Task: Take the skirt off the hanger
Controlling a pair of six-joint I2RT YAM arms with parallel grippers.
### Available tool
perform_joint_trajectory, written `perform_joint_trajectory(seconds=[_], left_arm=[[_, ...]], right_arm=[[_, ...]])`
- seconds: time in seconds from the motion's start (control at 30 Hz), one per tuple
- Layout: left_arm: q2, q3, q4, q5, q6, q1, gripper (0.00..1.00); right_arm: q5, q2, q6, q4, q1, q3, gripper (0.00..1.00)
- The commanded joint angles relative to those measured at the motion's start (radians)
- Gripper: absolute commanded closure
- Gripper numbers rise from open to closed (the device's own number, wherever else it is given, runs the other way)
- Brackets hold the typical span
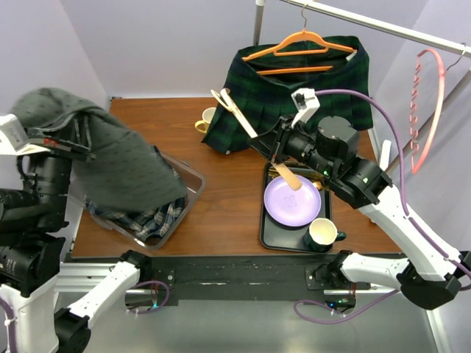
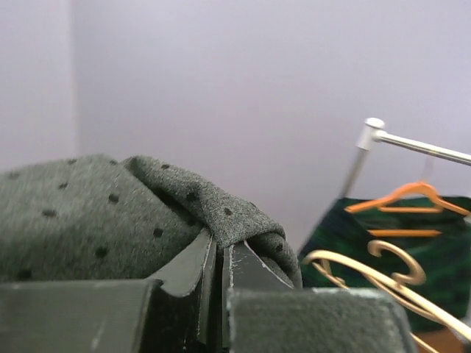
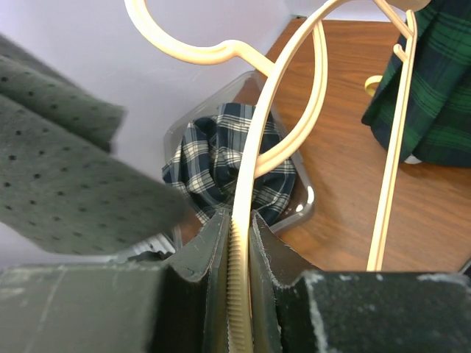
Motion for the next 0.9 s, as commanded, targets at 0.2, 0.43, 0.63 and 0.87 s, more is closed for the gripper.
perform_joint_trajectory(seconds=[0.2,0.43,0.63,0.87], left_arm=[[0.067,-0.256,0.208,-0.342,0.172,0.002,1.00],[0.126,-0.617,0.213,-0.559,-0.056,0.013,1.00],[0.117,-0.915,0.162,-0.371,-0.339,0.263,1.00],[0.221,-0.903,0.017,-0.539,-0.522,0.343,1.00]], right_arm=[[0.059,-0.084,-0.041,0.011,-0.002,-0.005,1.00],[0.057,-0.137,-0.063,-0.030,-0.002,0.028,1.00],[0.062,-0.176,-0.078,-0.051,0.000,0.051,1.00],[0.079,-0.209,-0.087,-0.055,-0.002,0.053,1.00]])
